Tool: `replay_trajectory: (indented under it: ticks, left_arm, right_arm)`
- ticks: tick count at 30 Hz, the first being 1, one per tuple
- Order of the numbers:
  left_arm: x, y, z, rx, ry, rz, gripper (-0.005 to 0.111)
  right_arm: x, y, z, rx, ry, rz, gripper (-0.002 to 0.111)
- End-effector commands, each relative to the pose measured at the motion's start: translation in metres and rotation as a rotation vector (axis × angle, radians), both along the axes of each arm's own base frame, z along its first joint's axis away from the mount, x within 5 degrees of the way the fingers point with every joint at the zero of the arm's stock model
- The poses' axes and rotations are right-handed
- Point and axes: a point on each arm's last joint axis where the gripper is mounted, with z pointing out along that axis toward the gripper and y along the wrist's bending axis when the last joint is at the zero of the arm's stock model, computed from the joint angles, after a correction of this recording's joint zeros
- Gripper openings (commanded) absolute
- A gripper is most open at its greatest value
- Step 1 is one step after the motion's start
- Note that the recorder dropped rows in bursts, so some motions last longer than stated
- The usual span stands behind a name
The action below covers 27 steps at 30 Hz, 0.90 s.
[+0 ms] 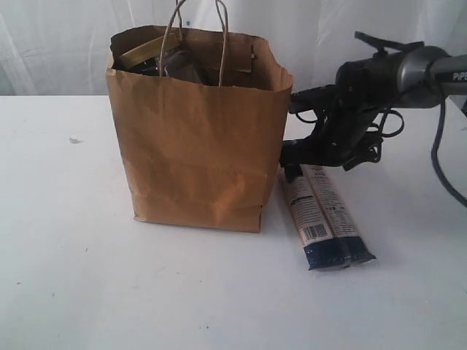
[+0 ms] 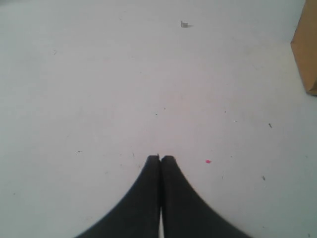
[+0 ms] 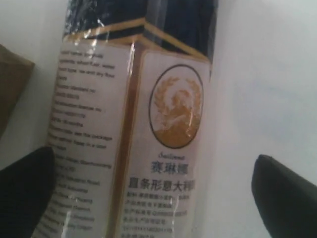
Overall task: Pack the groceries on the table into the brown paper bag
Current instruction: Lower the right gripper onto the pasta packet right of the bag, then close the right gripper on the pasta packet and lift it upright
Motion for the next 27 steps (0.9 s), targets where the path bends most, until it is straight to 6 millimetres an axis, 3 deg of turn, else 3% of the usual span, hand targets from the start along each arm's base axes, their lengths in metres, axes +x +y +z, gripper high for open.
replay_trajectory:
  ticks: [1, 14, 18, 22, 24, 27]
  left_arm:
    - [0.0, 0.0, -0.001, -0.003, -0.004, -0.006, 0.0]
    - [0.0, 0.0, -0.001, -0.003, -0.004, -0.006, 0.0]
    - [0.0, 0.0, -0.001, -0.003, -0.004, -0.006, 0.0]
    - [0.0, 0.0, -0.001, -0.003, -0.004, -0.006, 0.0]
    - [0.0, 0.0, -0.001, -0.003, -0.004, -0.006, 0.0]
    - [0.0, 0.0, -0.001, -0.003, -0.004, -0.006, 0.0]
  right_arm:
    - [0.008, 0.0, -0.009, 0.007, -0.021, 0.014, 0.102]
    - [0.012, 0.008, -0.028, 0.036, -0.018, 0.064, 0.102]
    - [0.012, 0.009, -0.028, 0.037, -0.022, 0.064, 0.097]
    - [0.012, 0.008, -0.028, 0.036, -0.014, 0.062, 0.075]
    - [0.011, 0.007, -0.028, 0.03, -0.004, 0.051, 0.056]
    - [0.008, 0.003, -0.03, -0.023, 0.033, 0.061, 0.019]
